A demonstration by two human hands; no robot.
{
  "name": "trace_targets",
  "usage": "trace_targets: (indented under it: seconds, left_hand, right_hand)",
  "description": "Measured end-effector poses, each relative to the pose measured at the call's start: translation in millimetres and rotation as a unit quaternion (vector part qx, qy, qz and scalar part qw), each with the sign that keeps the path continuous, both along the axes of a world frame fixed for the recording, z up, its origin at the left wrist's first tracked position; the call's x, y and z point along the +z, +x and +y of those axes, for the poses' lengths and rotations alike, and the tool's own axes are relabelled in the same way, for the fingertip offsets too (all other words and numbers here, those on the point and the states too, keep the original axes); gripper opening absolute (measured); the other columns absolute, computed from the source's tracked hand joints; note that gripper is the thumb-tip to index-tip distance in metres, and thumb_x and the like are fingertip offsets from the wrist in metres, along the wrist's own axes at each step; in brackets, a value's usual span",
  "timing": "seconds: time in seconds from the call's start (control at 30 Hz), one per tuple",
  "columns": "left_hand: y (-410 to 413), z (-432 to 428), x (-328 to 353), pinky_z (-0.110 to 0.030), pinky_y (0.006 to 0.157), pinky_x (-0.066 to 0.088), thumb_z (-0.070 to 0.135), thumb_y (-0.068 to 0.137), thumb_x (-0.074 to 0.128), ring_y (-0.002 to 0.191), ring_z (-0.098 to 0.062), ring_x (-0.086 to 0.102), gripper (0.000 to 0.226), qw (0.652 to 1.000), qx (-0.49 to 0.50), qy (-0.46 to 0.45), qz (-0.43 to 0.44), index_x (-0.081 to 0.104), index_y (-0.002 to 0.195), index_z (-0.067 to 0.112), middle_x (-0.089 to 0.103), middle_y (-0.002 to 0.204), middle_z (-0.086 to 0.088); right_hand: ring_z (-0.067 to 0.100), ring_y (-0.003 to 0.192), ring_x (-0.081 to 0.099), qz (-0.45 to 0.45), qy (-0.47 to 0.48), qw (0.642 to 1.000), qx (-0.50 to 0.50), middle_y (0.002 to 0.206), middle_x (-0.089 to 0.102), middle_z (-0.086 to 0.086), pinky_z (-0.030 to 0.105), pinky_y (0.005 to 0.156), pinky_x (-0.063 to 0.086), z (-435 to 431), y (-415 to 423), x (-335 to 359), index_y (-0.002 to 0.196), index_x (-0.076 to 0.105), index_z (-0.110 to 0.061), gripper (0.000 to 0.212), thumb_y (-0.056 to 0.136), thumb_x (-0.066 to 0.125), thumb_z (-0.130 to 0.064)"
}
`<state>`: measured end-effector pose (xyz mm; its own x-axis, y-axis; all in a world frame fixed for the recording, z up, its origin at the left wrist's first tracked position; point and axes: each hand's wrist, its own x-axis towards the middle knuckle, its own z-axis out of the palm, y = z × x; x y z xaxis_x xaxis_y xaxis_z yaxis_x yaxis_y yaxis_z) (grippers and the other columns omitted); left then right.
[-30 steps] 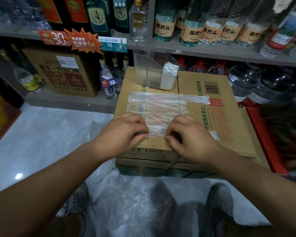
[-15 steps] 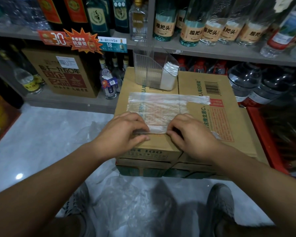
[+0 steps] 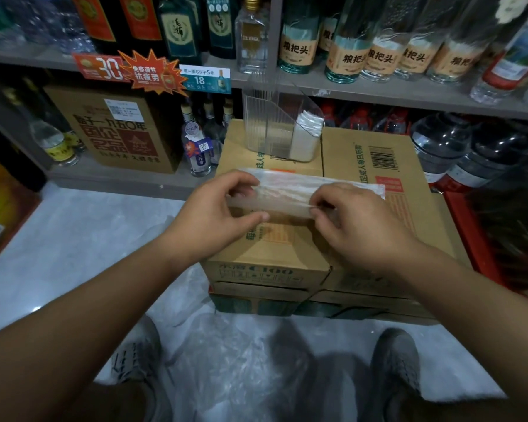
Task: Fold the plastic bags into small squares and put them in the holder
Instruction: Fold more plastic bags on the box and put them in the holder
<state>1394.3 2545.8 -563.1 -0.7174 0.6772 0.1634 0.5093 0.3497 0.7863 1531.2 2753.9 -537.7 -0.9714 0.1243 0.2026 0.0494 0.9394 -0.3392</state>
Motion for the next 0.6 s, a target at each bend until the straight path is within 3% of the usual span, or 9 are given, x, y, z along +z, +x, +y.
trace_targets:
  seconds: [0.07, 0.13, 0.27, 0.5, 0.6]
  left_hand:
    - [-3.9, 1.2, 3.8, -0.005, 0.08, 0.047, 0.03, 0.08, 0.084, 0.099, 0.007, 0.058, 0.051, 0.998, 0.035, 0.009, -0.052, 0.059, 0.125, 0.03, 0.06, 0.108, 0.017]
    - [-8.1, 4.7, 3.4, -0.021, 0.082, 0.056, 0.026, 0.083, 0.082, 0.089, 0.003, 0.064, 0.049, 0.993, 0.06, 0.019, -0.104, 0.058, 0.126, 0.026, 0.062, 0.104, 0.015]
    - [-20.8, 15.8, -8.3, -0.044, 0.088, 0.057, 0.032, 0.088, 0.078, 0.083, -0.011, 0.071, 0.032, 0.983, 0.114, 0.022, -0.141, 0.059, 0.113, 0.028, 0.074, 0.087, 0.003]
    - [-27.7, 27.7, -17.6, -0.044, 0.087, 0.055, 0.03, 0.092, 0.072, 0.085, -0.013, 0.067, 0.043, 0.983, 0.152, -0.011, -0.103, 0.052, 0.129, 0.025, 0.069, 0.088, 0.001]
    - [-25.1, 27.4, -15.9, -0.037, 0.083, 0.054, 0.026, 0.093, 0.071, 0.083, -0.01, 0.063, 0.051, 0.986, 0.148, -0.036, -0.071, 0.046, 0.137, 0.024, 0.066, 0.089, 0.003]
  right_hand:
    - [0.015, 0.087, 0.057, 0.007, -0.004, 1.0, -0.005, 0.096, 0.062, -0.005, 0.033, 0.071, 0.046, 4.1, -9.4, 5.1, 0.102, 0.066, -0.019, 0.01, 0.097, 0.059, -0.024]
    - [0.013, 0.084, 0.056, 0.009, -0.002, 1.0, -0.014, 0.096, 0.061, -0.005, 0.03, 0.069, 0.042, 11.0, -21.6, 7.4, 0.103, 0.068, -0.019, 0.011, 0.097, 0.059, -0.023]
    - [0.016, 0.086, 0.058, -0.008, -0.011, 0.999, -0.045, 0.096, 0.067, -0.003, 0.036, 0.073, 0.05, 27.0, -46.7, 8.1, 0.103, 0.07, -0.02, 0.013, 0.097, 0.058, -0.025]
    - [0.023, 0.103, 0.056, -0.037, -0.035, 0.994, -0.102, 0.106, 0.065, 0.004, 0.037, 0.088, 0.049, 47.7, -73.8, -16.3, 0.103, 0.073, -0.018, 0.017, 0.097, 0.059, -0.025]
    - [0.023, 0.103, 0.055, -0.041, -0.033, 0.993, -0.109, 0.106, 0.065, 0.003, 0.032, 0.085, 0.043, 50.0, -79.1, -26.7, 0.104, 0.074, -0.019, 0.015, 0.096, 0.064, -0.026]
